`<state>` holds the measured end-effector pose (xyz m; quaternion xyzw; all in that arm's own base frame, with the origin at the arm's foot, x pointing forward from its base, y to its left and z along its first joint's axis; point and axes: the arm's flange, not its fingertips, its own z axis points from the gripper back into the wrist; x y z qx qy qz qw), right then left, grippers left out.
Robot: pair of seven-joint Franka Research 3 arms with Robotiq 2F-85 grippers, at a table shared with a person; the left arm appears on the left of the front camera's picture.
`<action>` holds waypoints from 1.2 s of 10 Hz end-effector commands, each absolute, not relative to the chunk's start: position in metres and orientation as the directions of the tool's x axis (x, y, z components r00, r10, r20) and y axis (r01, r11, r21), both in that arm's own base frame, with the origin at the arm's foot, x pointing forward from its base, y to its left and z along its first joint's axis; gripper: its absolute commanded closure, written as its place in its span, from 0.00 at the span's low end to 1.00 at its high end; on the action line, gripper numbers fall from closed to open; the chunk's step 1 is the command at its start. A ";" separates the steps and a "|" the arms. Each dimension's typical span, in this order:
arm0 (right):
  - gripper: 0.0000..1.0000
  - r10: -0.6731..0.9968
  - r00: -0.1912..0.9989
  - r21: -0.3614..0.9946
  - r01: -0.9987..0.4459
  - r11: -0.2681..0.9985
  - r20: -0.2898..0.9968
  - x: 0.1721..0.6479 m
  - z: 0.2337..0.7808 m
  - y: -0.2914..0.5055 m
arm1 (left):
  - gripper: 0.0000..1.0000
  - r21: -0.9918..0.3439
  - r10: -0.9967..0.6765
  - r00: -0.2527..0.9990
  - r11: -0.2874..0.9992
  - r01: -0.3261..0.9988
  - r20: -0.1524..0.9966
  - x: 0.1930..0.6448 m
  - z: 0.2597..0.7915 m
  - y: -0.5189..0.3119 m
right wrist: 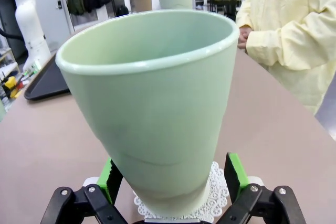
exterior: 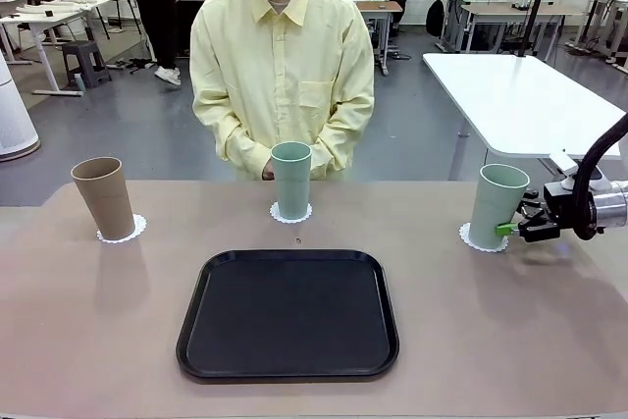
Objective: Place coasters on the table and set cups on them.
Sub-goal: Take one Reusable plastic cup from the Flat Tray and place it on a coaster set by the human.
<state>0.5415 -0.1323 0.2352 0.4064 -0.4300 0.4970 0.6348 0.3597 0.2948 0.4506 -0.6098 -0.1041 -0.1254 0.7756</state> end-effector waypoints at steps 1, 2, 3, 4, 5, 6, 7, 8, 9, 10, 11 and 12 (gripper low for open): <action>0.00 0.385 0.161 0.093 -0.978 0.189 0.909 0.537 0.244 -0.131 | 0.00 -0.920 -0.064 0.949 0.231 0.316 0.310 0.359 0.452 0.296; 0.00 0.415 0.159 0.083 -0.977 0.195 0.896 0.536 0.246 -0.133 | 0.00 -0.920 -0.064 0.949 0.231 0.316 0.310 0.359 0.452 0.296; 0.00 0.444 0.163 0.080 -0.977 0.200 0.881 0.534 0.250 -0.136 | 0.00 -0.920 -0.064 0.949 0.231 0.316 0.310 0.359 0.452 0.296; 0.00 0.461 0.174 0.084 -0.974 0.210 0.870 0.533 0.254 -0.140 | 0.00 -0.920 -0.064 0.949 0.231 0.316 0.310 0.359 0.452 0.296; 0.00 0.479 0.184 0.085 -0.972 0.220 0.858 0.532 0.258 -0.143 | 0.00 -0.920 -0.064 0.949 0.231 0.316 0.310 0.359 0.452 0.296; 0.00 0.497 0.195 0.084 -0.968 0.236 0.845 0.530 0.262 -0.148 | 0.00 -0.920 -0.064 0.949 0.231 0.316 0.310 0.359 0.452 0.296; 0.00 0.529 0.212 0.083 -0.963 0.258 0.822 0.527 0.270 -0.154 | 0.00 -0.920 -0.064 0.949 0.231 0.316 0.310 0.359 0.452 0.296; 0.00 0.576 0.250 0.079 -0.949 0.305 0.778 0.520 0.285 -0.163 | 0.00 -0.920 -0.064 0.949 0.231 0.316 0.310 0.359 0.452 0.296; 0.00 0.618 0.280 0.073 -0.938 0.338 0.735 0.514 0.300 -0.169 | 0.00 -0.920 -0.064 0.949 0.231 0.316 0.310 0.359 0.452 0.296; 0.00 0.637 0.337 0.089 -0.917 0.388 0.693 0.509 0.315 -0.174 | 0.00 -0.920 -0.064 0.949 0.231 0.316 0.310 0.359 0.452 0.296; 0.00 0.636 0.432 0.121 -0.874 0.471 0.640 0.502 0.333 -0.172 | 0.00 -0.920 -0.064 0.949 0.231 0.316 0.310 0.359 0.452 0.296; 0.00 0.611 0.553 0.149 -0.798 0.584 0.566 0.493 0.358 -0.164 | 0.00 -0.920 -0.064 0.949 0.231 0.316 0.310 0.359 0.452 0.296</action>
